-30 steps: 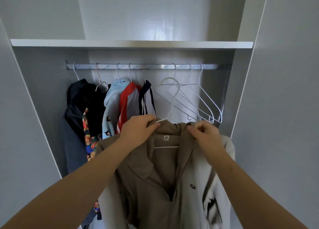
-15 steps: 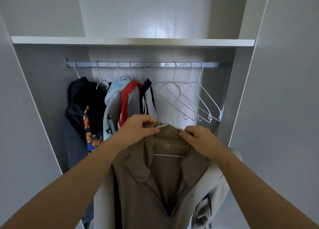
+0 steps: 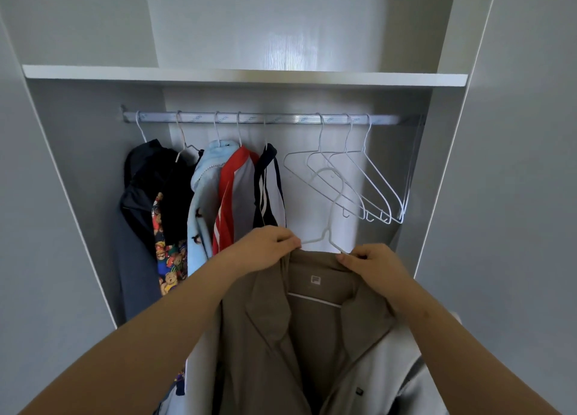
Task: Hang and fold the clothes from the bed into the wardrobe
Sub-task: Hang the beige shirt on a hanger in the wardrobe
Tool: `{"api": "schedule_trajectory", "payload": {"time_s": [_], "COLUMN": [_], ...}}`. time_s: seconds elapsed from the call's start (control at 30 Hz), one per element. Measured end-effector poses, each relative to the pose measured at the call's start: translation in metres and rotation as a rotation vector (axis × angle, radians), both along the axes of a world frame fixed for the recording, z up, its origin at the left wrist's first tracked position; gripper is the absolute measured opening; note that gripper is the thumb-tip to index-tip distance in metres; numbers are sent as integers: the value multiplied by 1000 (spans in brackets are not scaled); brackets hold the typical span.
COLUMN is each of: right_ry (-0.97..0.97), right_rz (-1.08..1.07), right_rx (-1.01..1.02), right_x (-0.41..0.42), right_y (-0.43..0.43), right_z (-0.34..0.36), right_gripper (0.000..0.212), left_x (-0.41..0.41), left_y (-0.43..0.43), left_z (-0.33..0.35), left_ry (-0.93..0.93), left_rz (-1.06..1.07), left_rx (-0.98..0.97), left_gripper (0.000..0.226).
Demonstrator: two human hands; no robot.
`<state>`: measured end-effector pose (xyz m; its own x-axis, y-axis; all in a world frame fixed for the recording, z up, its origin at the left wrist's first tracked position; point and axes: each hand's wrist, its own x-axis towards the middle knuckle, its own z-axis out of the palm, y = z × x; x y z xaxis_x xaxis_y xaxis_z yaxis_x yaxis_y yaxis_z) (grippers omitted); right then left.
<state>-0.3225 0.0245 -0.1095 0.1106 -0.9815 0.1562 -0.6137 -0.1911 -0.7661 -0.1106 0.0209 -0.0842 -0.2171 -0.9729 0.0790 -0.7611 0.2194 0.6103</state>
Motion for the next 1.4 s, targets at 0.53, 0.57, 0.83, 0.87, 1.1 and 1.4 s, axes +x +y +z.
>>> {"api": "schedule_trajectory", "payload": {"time_s": [0.53,0.57,0.83,0.87,1.1,1.4], "right_ry": [-345,-347,-497,-507,-552,-601], "right_rz": [-228,-236,-191,-190,-196,-172], "right_rx": [435,439,451,440,355,158], "right_x": [-36,-33,6,14,66,122], "right_y": [-22,-28,-91,-103,-183,-285], "right_z": [-9,-10,8,13,49,94], "right_gripper": [22,21,24,23,28,30], "left_x": [-18,-16,10,15,45,74], "left_y": [-48,-54,-126,-138,-213,-289], "left_z": [-14,-13,-3,1,24,36], "left_ry": [307,291,228,225,77,-121], "left_rz": [248,253,278,282,253,192], "left_rx": [-61,-75,-205,-232,-374,-295], "left_gripper": [20,20,23,23,20,39]}}
